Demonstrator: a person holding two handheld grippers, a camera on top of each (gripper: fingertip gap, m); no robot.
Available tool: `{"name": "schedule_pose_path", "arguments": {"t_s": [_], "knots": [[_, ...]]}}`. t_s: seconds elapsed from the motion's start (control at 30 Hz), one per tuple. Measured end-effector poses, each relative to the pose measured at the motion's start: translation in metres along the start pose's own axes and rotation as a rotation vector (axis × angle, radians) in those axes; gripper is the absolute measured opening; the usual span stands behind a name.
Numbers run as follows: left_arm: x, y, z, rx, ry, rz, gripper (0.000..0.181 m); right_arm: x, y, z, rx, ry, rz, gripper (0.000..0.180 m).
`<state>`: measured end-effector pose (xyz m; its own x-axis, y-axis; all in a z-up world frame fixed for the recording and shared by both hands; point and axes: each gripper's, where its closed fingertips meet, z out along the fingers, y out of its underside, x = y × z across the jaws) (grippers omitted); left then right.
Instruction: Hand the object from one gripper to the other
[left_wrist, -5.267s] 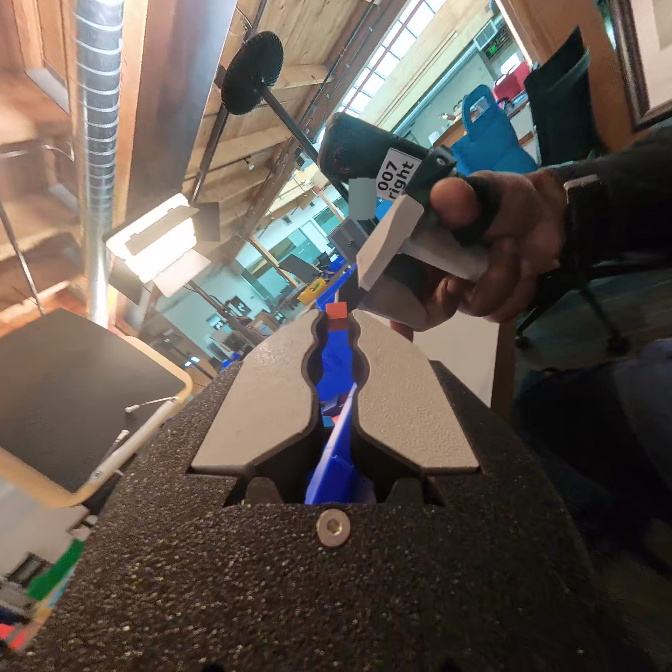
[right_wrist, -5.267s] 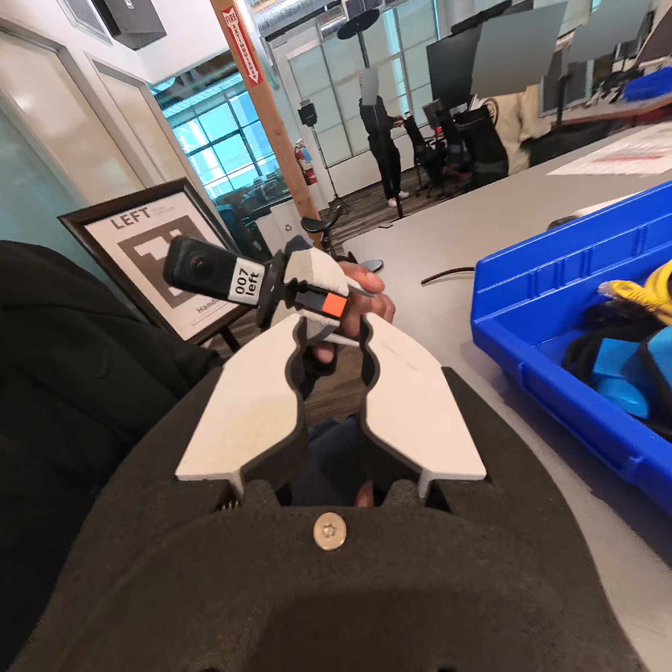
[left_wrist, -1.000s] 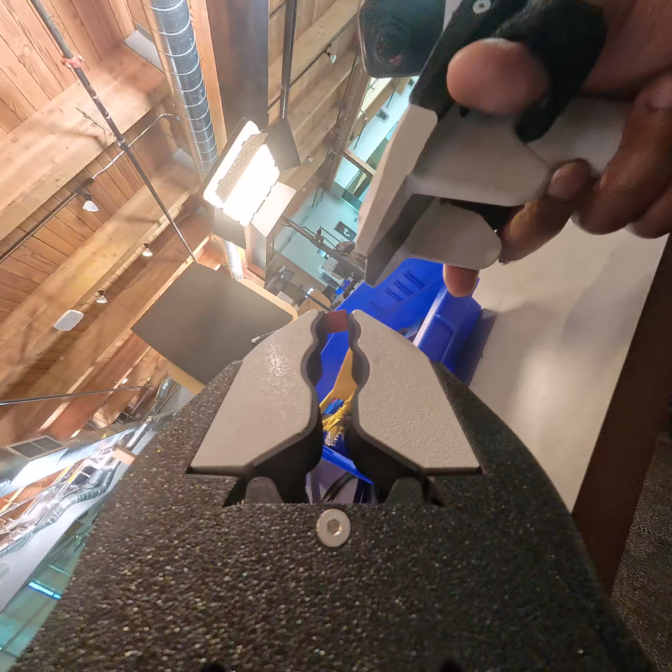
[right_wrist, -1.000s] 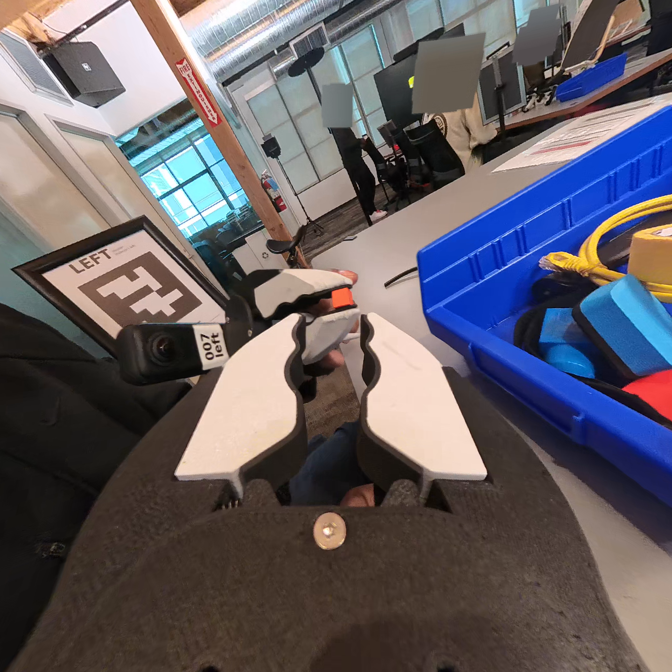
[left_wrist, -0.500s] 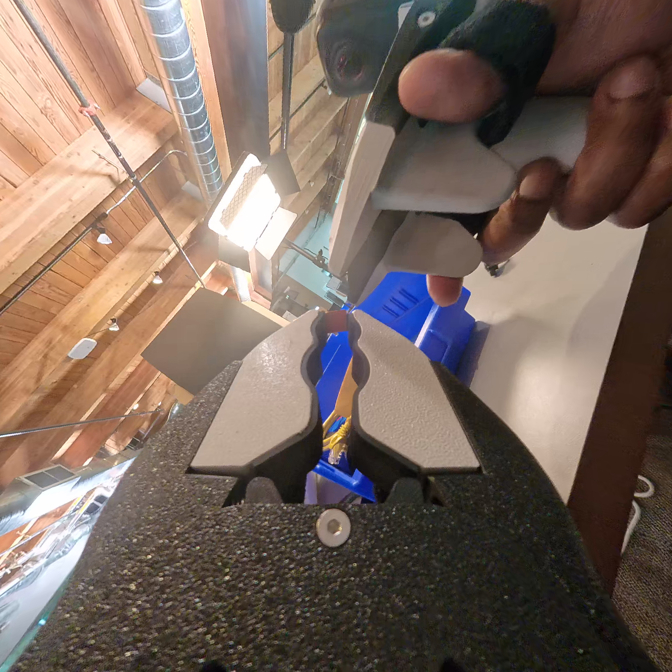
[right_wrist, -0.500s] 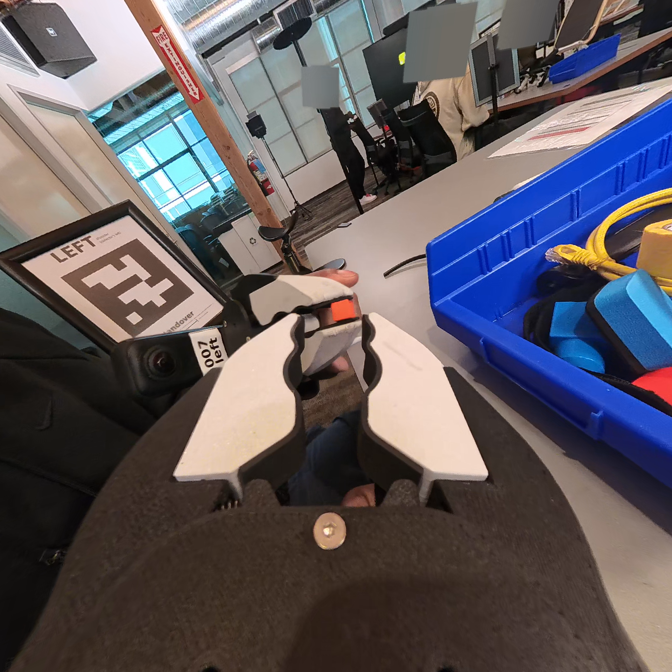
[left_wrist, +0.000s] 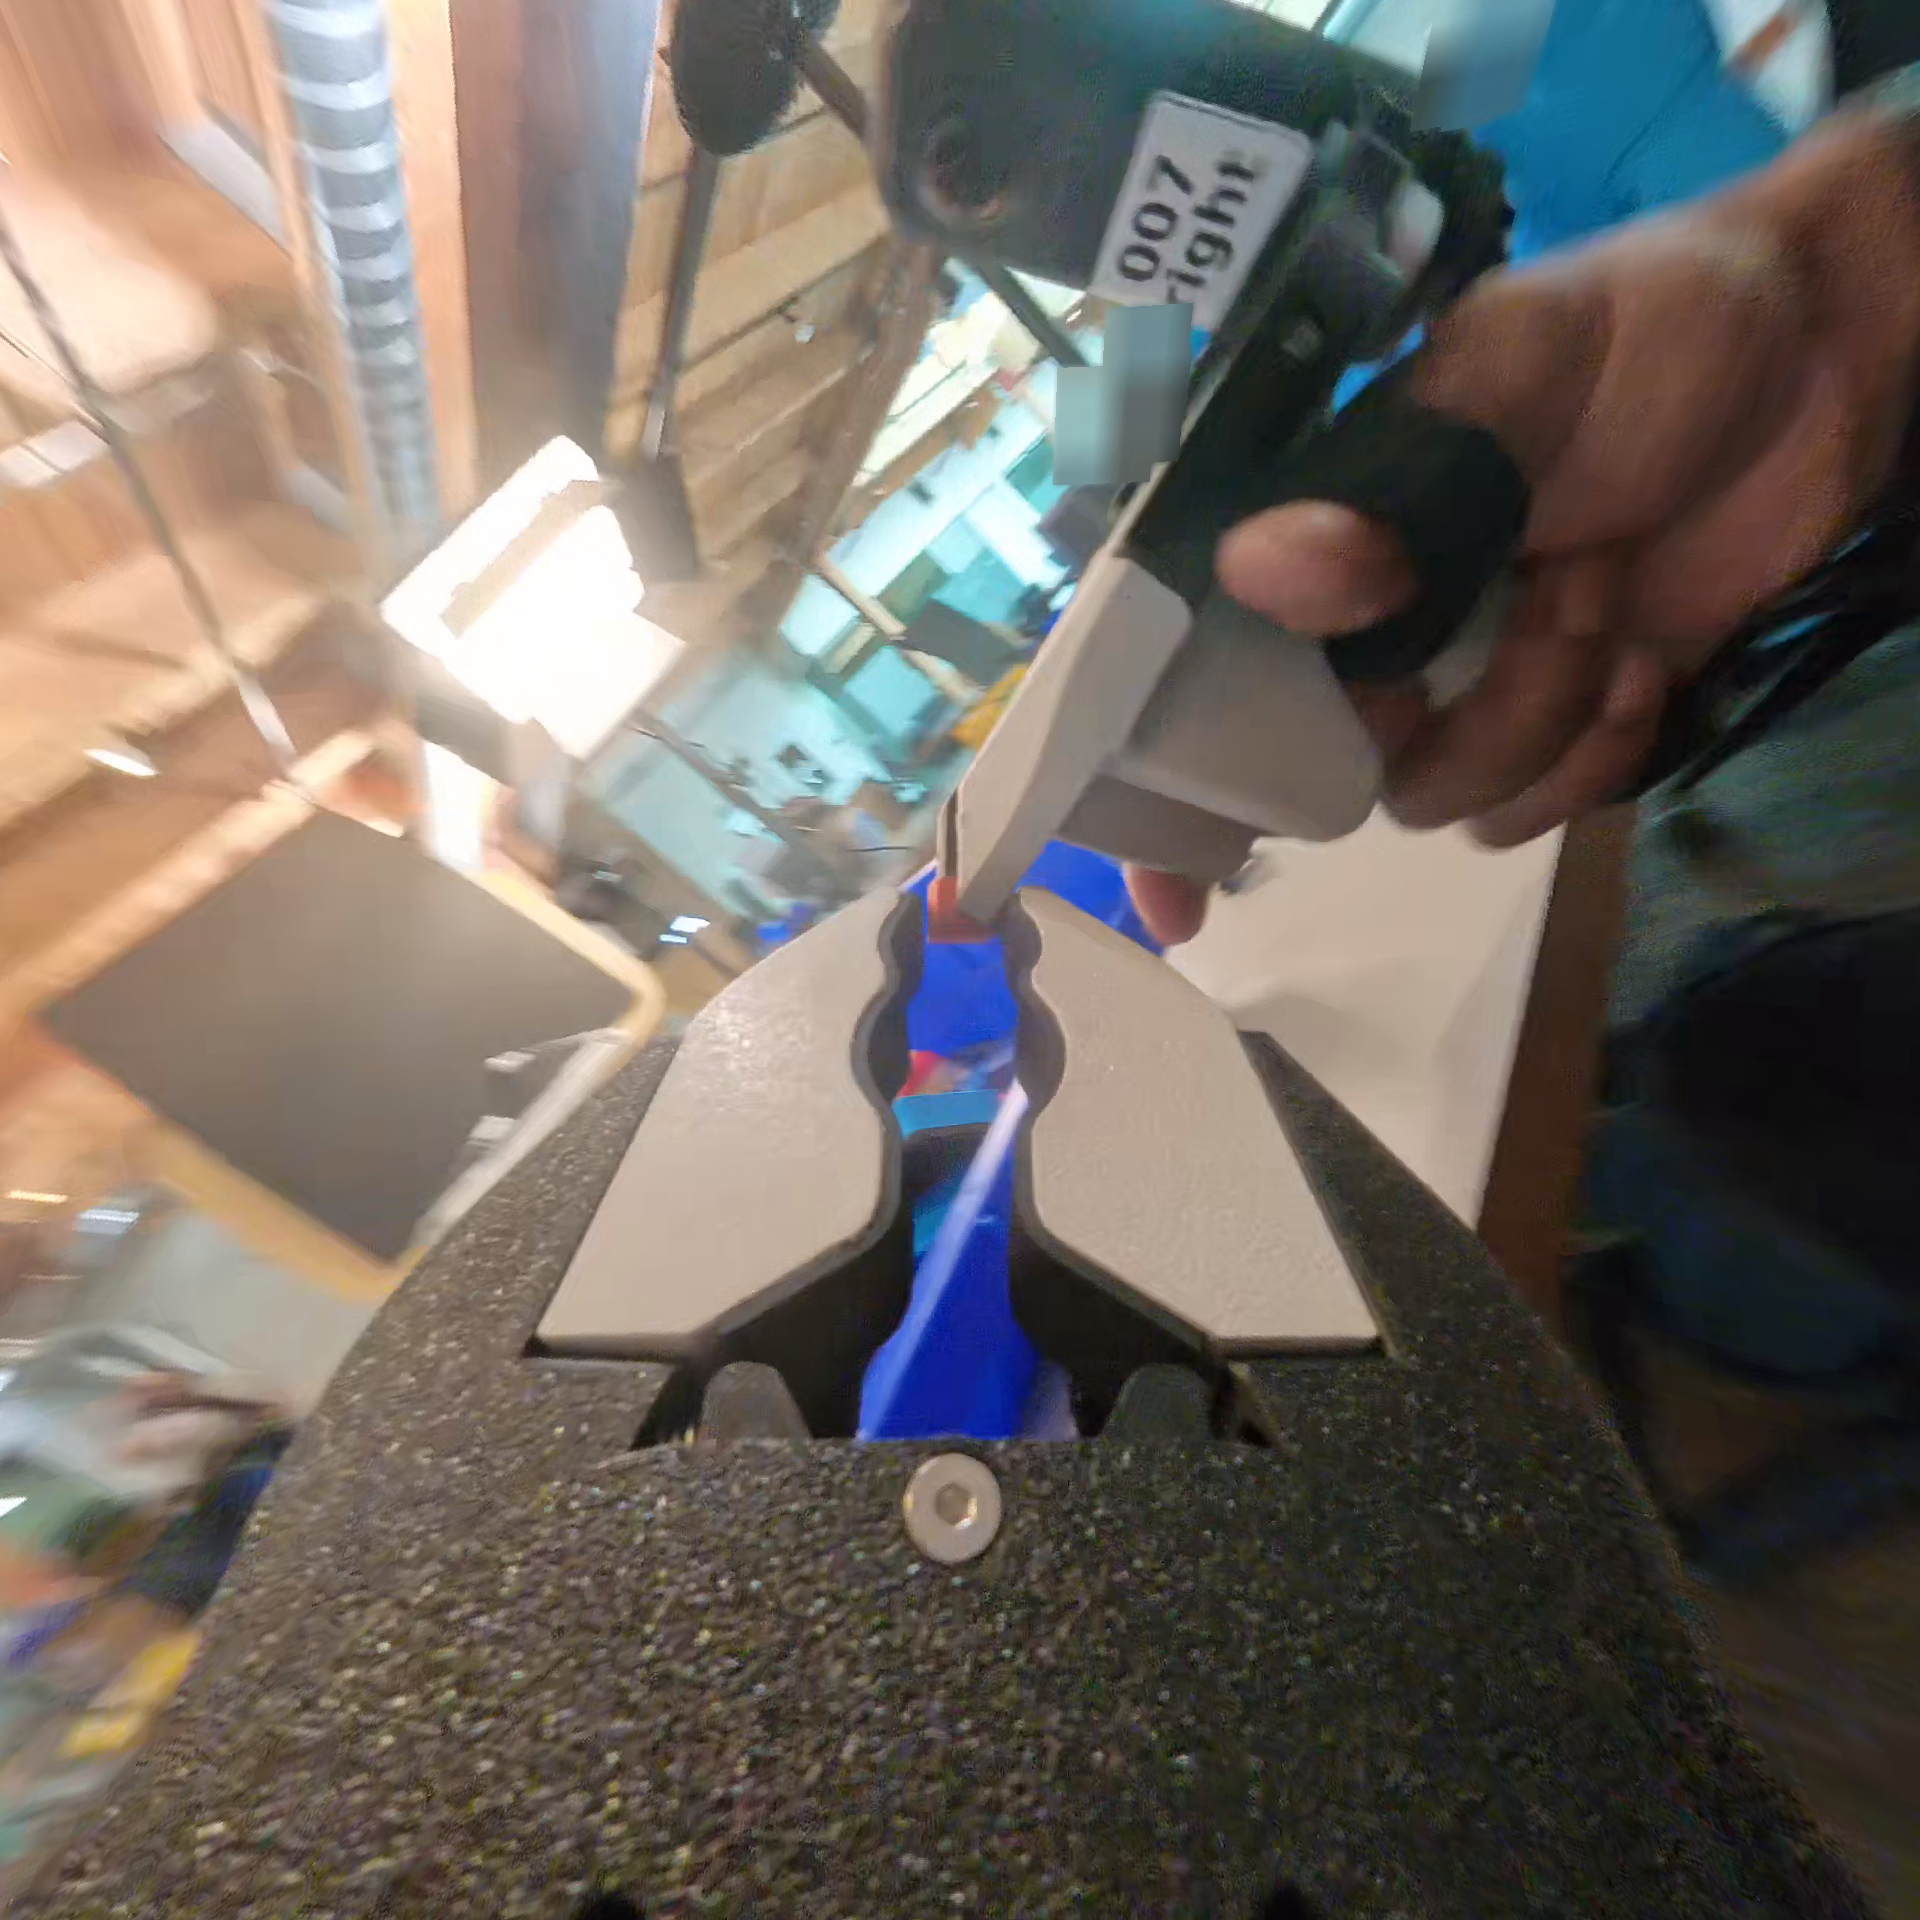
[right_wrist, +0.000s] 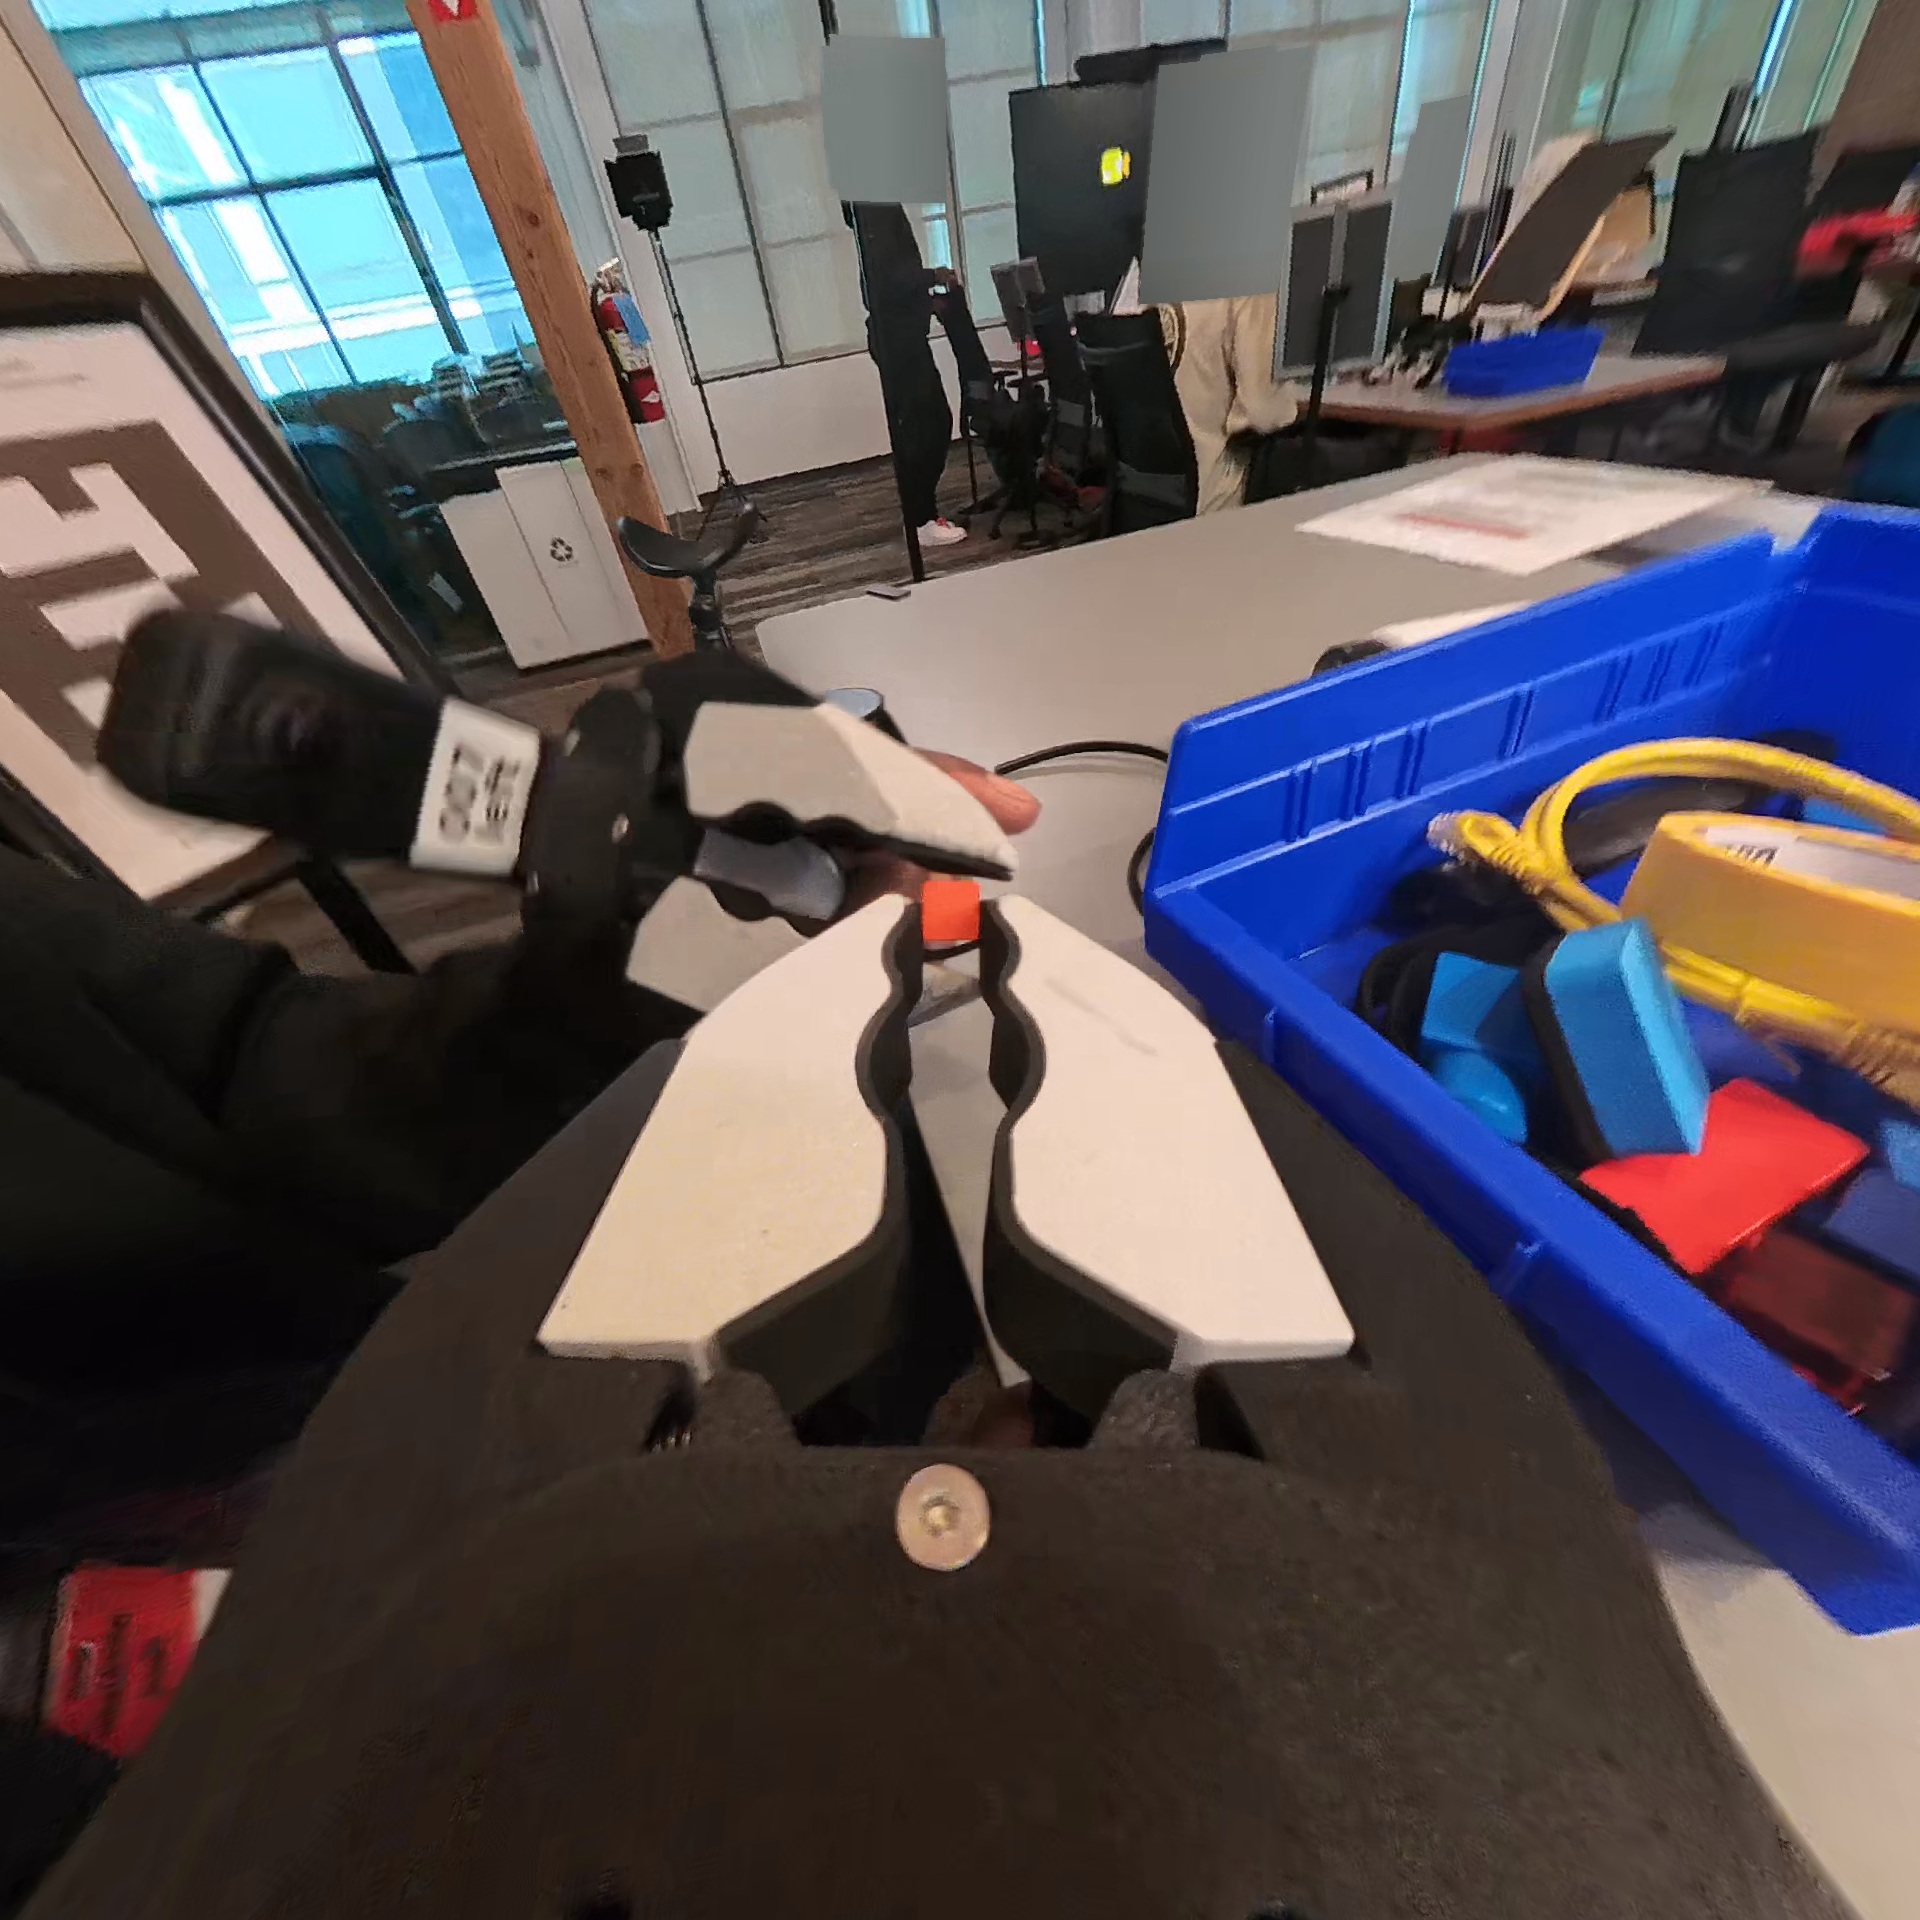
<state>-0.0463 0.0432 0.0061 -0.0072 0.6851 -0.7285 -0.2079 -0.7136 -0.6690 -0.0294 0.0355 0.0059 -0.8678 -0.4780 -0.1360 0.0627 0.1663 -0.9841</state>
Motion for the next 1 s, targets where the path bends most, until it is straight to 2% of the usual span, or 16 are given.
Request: {"name": "schedule_pose_path", "arguments": {"t_s": [0.17, 0.4, 0.47, 0.57, 0.83, 0.9, 0.97, 1.0], "knots": [[-0.003, -0.003, -0.005, 0.013, 0.230, -0.554, 0.040, -0.004, -0.010, -0.004, 0.064, 0.068, -0.224, 0.010], [-0.026, -0.005, -0.013, 0.100, 0.406, -1.292, 0.038, 0.001, -0.021, -0.013, 0.108, 0.207, -0.502, 0.010], [-0.025, -0.011, -0.014, 0.117, 0.493, -1.431, 0.038, 0.002, -0.021, -0.013, 0.101, 0.234, -0.566, 0.009], [-0.018, -0.015, -0.012, 0.091, 0.544, -1.498, 0.037, 0.001, -0.019, -0.011, 0.085, 0.263, -0.631, 0.010], [0.006, -0.015, -0.006, -0.080, 0.552, -1.435, 0.035, -0.002, -0.008, -0.005, 0.013, 0.300, -0.756, 0.008], [0.009, -0.011, -0.005, -0.108, 0.547, -1.433, 0.028, -0.001, -0.006, -0.003, -0.002, 0.308, -0.785, 0.008], [0.008, -0.011, -0.005, -0.094, 0.551, -1.440, 0.014, 0.000, -0.004, -0.002, -0.010, 0.319, -0.815, 0.008], [0.008, -0.010, -0.005, -0.090, 0.552, -1.439, 0.013, 0.000, -0.004, -0.002, -0.008, 0.324, -0.828, 0.008]]}}
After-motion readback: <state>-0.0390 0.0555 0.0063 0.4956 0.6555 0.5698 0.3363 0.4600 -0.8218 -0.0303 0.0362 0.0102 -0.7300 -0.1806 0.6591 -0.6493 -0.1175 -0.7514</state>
